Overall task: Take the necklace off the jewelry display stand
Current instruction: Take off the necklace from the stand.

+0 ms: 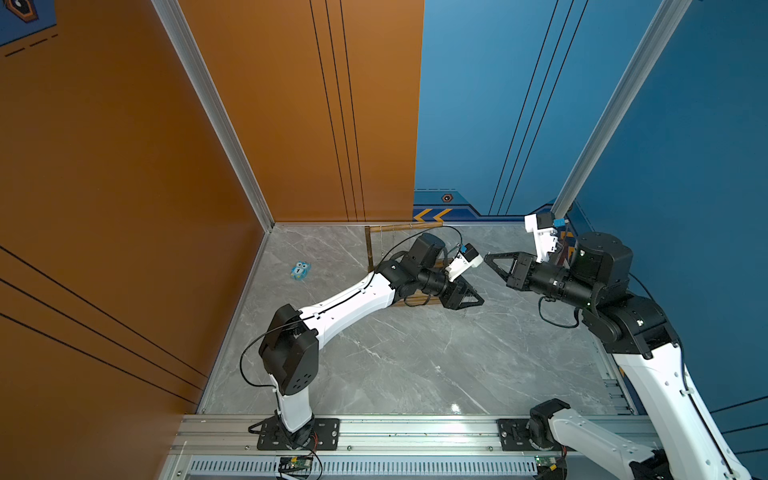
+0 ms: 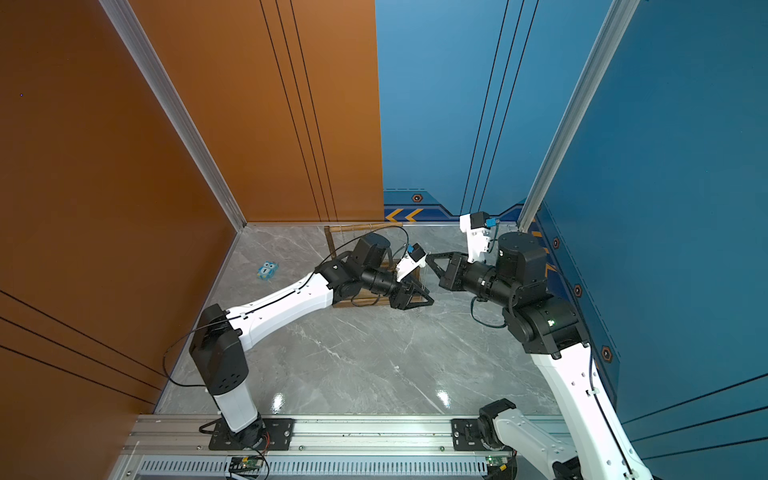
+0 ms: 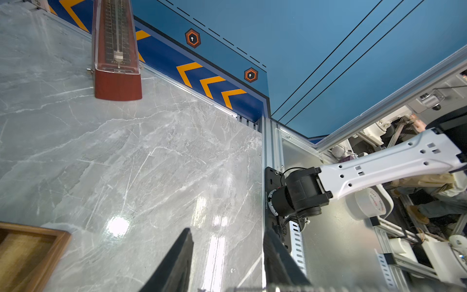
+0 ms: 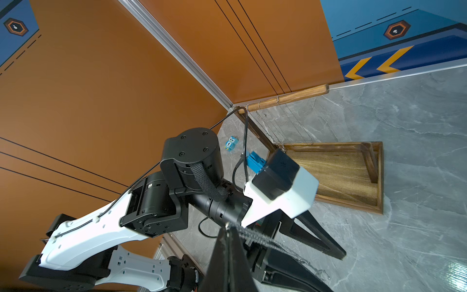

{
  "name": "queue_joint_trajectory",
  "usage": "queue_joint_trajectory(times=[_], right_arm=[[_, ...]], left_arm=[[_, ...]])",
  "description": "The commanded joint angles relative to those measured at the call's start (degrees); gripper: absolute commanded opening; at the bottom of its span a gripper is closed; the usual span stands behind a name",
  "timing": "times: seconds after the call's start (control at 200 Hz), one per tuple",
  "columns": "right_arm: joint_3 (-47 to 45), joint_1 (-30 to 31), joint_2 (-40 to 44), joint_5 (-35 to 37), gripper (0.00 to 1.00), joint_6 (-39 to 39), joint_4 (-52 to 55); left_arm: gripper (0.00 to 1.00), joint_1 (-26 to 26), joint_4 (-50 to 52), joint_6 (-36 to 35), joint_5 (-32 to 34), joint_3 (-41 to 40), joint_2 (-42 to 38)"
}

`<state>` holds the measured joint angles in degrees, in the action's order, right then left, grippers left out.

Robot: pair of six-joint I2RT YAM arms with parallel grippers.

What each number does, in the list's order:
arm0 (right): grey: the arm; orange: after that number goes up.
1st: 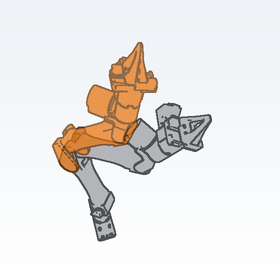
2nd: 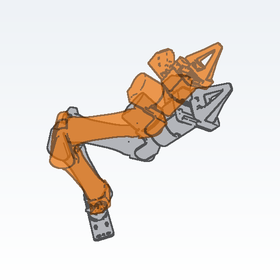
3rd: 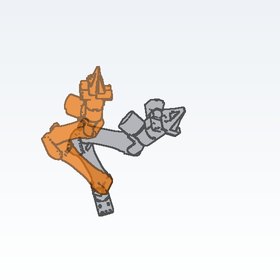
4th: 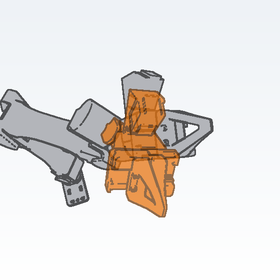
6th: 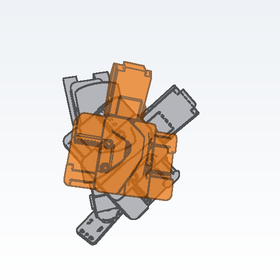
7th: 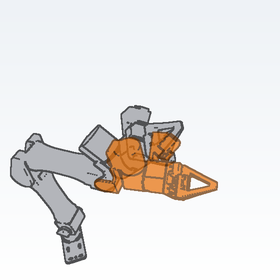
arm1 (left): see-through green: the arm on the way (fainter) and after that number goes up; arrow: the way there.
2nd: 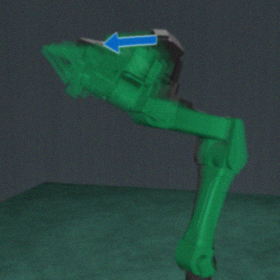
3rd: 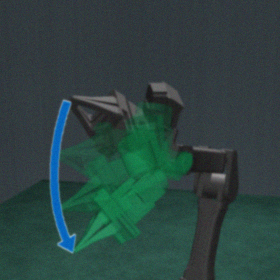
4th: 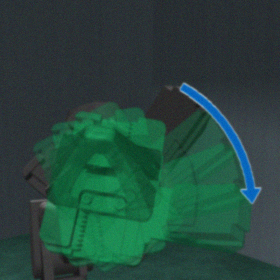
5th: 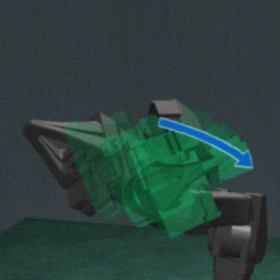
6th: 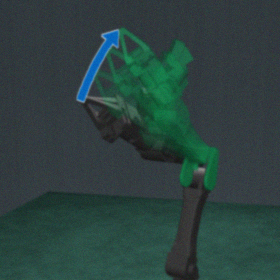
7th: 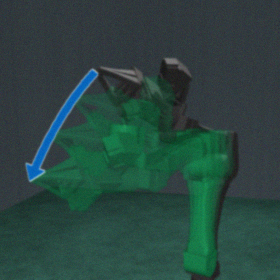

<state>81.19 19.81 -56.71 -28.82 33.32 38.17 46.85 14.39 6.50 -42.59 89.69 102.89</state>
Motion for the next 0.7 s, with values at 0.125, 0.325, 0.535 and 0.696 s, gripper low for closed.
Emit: queue_joint_trajectory(times=[0.125,0.325,0.535,0.696], right_arm=[[1.5,-0.5,1.1,-1.2,0.00,0.7,0.9],[0.7,-0.8,1.5,-1.0,0.00,0.8,0.9],[-0.4,-1.2,2.1,-1.1,0.00,0.6,0.9],[-1.9,-1.3,2.5,-0.5,0.00,0.3,1.3]], left_arm=[[0.33,1.2,-0.1,-0.7,1.2,-0.9,0.3],[0.12,1.2,-0.8,-0.6,4.0,-2.4,-0.8],[0.00,0.7,-3.1,0.8,7.8,-5.6,-3.3],[0.00,-0.9,-14.7,7.3,9.5,-14.0,-7.3]])
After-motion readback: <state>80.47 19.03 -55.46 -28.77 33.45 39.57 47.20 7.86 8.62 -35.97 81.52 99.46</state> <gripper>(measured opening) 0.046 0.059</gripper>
